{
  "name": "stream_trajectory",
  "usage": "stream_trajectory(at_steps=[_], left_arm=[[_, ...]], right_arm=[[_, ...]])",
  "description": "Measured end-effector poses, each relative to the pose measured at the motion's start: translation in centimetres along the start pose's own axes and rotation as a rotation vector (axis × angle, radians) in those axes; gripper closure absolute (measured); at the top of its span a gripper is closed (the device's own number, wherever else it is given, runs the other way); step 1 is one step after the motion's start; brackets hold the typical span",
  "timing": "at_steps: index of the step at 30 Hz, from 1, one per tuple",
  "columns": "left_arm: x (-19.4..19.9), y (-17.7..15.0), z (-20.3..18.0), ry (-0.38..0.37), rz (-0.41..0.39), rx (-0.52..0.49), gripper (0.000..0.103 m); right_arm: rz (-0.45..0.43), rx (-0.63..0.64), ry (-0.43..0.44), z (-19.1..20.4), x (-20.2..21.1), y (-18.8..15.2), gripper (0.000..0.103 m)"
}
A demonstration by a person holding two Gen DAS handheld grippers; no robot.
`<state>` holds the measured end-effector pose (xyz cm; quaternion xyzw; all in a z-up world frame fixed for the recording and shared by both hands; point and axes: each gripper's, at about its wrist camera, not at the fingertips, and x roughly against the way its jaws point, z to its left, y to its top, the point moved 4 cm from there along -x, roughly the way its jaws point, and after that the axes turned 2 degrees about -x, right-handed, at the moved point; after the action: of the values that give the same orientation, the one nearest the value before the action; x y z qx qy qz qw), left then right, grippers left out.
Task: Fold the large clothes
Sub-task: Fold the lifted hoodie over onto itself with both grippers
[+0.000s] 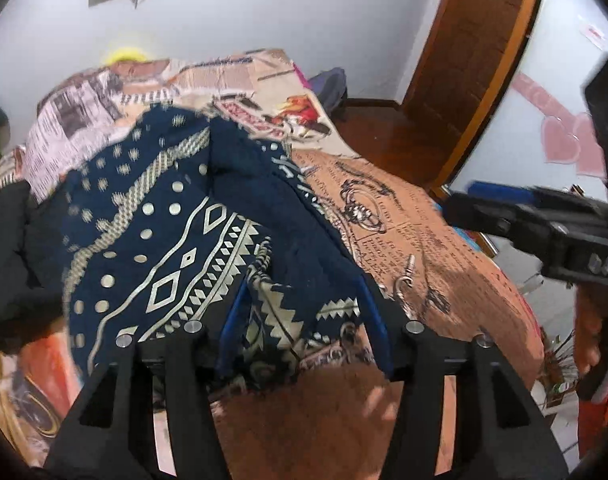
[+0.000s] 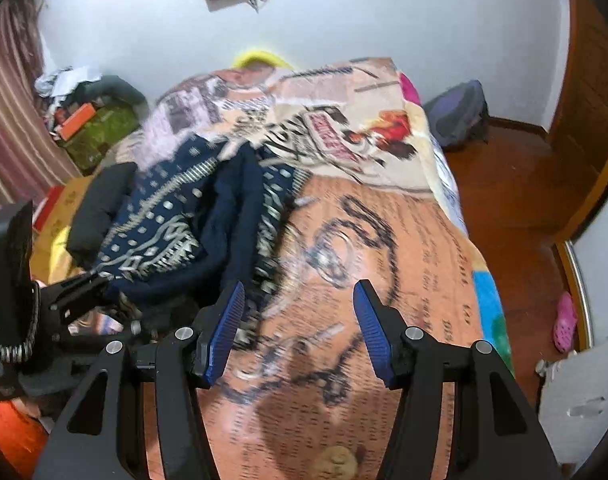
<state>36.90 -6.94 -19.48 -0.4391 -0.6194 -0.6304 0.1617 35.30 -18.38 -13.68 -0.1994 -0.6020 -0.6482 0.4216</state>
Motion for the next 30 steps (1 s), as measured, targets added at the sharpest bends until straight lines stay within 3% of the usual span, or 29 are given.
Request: stream_trajectory(at_steps=[6,10,13,16,23,30], left_arm=[[5.0,-0.3,3.0,0.051,-0.089,0.032,0.046],[7.3,-0.6,7.4,0.144,-0.13,0.084,0.041],[7.3,-1.6,10.5,0.22,-0.108,0.123,0.041],[5.8,-3.2,12.6,0.249,-0.054,0.162,0.041],[2.9,-5.4,13.7,0.211,-0.015,0.202,0.041],[1.9,-6.1,12.8,0.22,-0.008,0.193,0.04]], right_arm=[[-0.004,0.039,0.126,4.3,-0.6,1.1,0.05],[0.035,0.055,0.182,6.9,-2.6,1.3,0.05],[0.067,0.047,0.191,8.0,-4.1,1.1,0.05],[0.126,0.009,0.21,8.3,-6.1,0.3,0.05],[0.251,-0.056,0.168,6.6,-9.1,-2.3,0.05],[0.33,-0.086,0.224,6.9,-11.3,-2.9,0.05]])
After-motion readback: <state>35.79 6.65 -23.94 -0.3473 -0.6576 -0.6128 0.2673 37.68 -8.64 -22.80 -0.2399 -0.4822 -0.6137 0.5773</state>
